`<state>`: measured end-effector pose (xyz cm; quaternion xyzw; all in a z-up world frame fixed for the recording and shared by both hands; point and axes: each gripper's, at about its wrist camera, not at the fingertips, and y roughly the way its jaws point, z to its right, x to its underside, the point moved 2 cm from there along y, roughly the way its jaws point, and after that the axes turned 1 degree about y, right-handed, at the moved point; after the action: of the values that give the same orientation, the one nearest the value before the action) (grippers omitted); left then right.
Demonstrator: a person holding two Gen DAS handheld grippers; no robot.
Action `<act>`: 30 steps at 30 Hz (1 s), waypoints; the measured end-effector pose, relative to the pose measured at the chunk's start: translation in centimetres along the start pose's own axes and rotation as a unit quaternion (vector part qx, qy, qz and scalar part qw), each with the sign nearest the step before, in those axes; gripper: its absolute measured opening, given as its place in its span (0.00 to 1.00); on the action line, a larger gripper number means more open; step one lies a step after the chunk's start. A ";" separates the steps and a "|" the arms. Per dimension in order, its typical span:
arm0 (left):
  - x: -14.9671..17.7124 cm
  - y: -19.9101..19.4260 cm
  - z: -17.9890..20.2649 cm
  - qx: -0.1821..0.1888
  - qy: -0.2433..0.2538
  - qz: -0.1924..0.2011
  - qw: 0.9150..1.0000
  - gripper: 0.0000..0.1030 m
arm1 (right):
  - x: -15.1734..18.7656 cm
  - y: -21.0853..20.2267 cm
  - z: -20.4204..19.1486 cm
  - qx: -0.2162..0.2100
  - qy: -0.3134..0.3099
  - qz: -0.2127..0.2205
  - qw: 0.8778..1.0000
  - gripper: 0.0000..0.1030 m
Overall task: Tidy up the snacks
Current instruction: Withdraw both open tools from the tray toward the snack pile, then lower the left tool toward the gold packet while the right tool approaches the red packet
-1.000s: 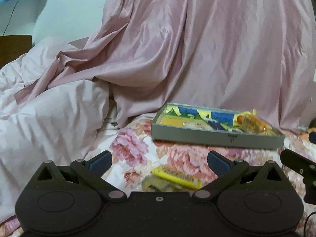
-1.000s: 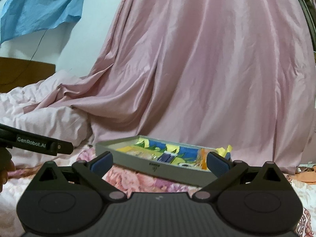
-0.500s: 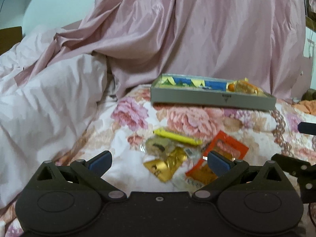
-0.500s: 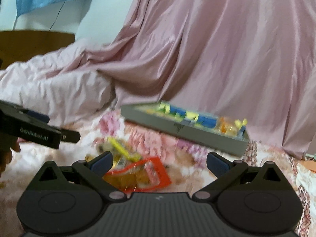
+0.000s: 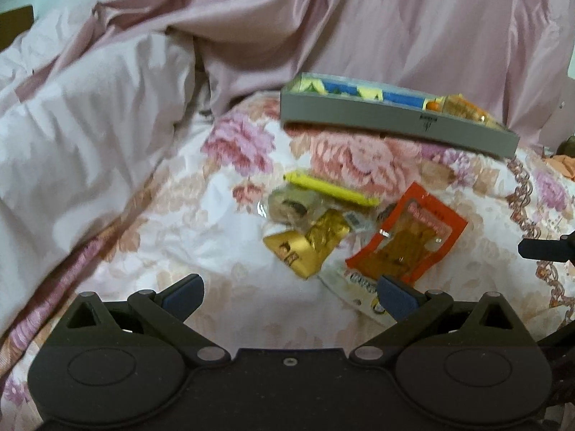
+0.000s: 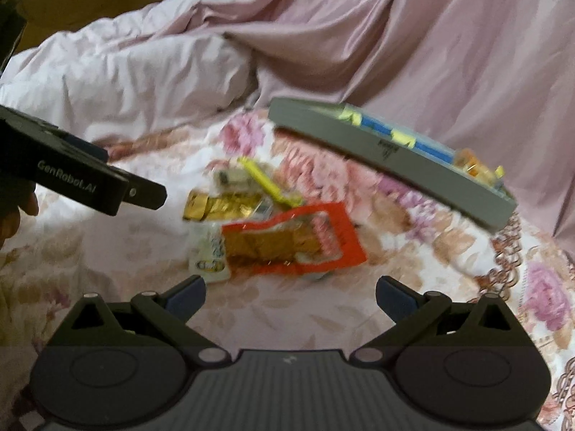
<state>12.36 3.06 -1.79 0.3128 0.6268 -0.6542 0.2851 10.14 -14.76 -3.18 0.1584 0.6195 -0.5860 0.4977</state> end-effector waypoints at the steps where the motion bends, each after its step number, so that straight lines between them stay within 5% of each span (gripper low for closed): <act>1: 0.0 0.3 -0.1 0.003 -0.003 -0.009 1.000 0.99 | 0.1 0.2 -0.1 -0.004 0.000 -0.005 1.000 1.00; 9: -0.8 2.9 -0.8 0.014 -0.003 -0.050 0.999 0.99 | 0.2 1.8 -0.2 -0.017 -0.001 -0.052 0.998 1.00; 17: -3.2 5.7 -2.4 0.023 0.019 -0.033 0.999 0.99 | -1.1 3.8 1.2 -0.022 0.074 -0.119 0.990 1.00; 22: -4.0 6.7 -4.9 0.028 -0.055 -0.035 0.998 0.99 | -2.1 6.0 2.7 -0.049 0.189 -0.166 0.967 1.00; 30: -4.9 7.4 -7.8 0.035 -0.146 -0.027 0.988 0.99 | -3.9 9.7 2.2 -0.036 0.293 -0.176 0.939 1.00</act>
<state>21.57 10.37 -2.95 0.2066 0.5631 -0.7222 0.3445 20.41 -12.62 -5.20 0.1936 0.7764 -0.5694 0.1884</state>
